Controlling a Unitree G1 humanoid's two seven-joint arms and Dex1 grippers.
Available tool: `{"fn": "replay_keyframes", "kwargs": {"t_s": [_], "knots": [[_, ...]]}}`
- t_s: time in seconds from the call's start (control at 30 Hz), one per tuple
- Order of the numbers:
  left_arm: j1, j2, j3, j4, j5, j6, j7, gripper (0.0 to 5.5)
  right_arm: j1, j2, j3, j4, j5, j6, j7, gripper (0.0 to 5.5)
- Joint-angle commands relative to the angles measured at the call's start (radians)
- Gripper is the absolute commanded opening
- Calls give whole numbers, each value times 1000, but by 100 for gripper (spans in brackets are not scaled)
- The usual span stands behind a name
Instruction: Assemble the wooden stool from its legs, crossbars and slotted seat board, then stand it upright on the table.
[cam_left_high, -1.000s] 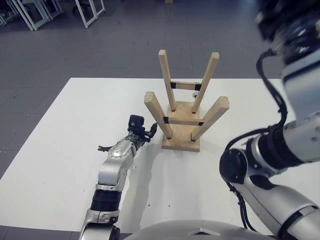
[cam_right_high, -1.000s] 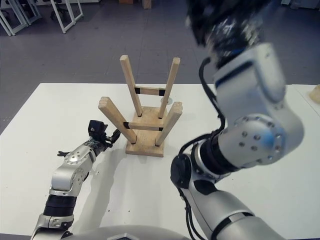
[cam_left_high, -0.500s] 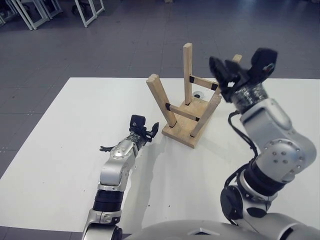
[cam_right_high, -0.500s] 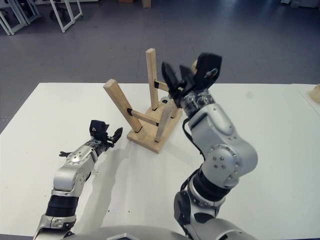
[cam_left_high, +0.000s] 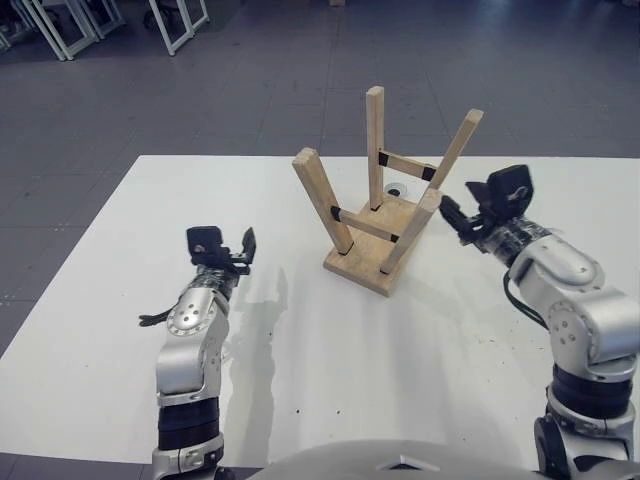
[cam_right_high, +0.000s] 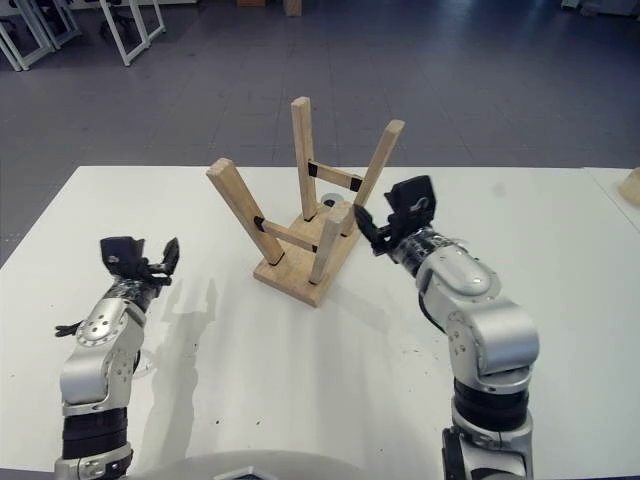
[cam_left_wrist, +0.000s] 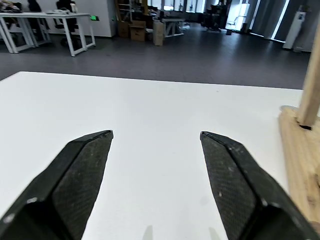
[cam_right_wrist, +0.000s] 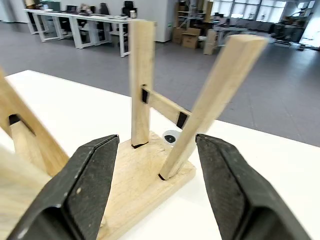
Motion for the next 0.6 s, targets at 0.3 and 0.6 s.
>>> {"fn": "replay_keyframes", "kwargs": {"t_s": [0.3,0.6], "knots": [[-94,122,122,12,-79,-38,-69,323,-108,132,13,-23,104,72,3,282],[-32,441,132,-290,-546,250,-518,383,65,-373,-162,220,221,-28,495,277]]}}
